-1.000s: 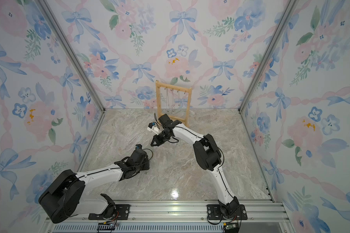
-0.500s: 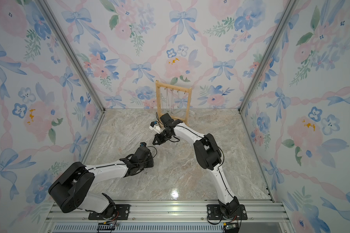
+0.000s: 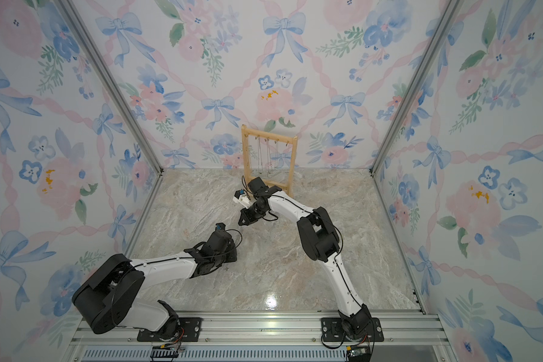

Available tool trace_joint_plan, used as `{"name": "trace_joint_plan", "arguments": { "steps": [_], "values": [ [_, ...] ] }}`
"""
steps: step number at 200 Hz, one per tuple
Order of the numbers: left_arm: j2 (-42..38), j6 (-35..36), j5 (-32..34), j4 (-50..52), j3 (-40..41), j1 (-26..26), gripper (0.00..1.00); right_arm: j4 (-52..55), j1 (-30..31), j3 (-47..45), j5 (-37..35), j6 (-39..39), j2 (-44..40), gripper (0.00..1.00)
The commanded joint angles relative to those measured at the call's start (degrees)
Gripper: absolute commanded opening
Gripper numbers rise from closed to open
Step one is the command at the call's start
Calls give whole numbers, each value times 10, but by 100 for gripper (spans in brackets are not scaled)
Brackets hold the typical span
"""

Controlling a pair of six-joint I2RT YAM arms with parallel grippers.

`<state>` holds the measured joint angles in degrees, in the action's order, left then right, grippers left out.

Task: Take the necklace off the jewelry display stand
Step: Place the necklace at the center of the board.

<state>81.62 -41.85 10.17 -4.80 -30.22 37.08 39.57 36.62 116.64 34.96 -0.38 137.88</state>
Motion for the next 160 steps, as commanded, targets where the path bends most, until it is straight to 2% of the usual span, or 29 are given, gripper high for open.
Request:
{"name": "trace_joint_plan", "arguments": {
  "steps": [1, 160],
  "values": [
    [-7, -9, 19, -6, 14, 0, 13, 24, -6, 24, -14, 5, 18, 0],
    [-41, -42, 17, -32, 92, 2, 13, 48, -7, 72, -81, 10, 61, 2]
  ]
}}
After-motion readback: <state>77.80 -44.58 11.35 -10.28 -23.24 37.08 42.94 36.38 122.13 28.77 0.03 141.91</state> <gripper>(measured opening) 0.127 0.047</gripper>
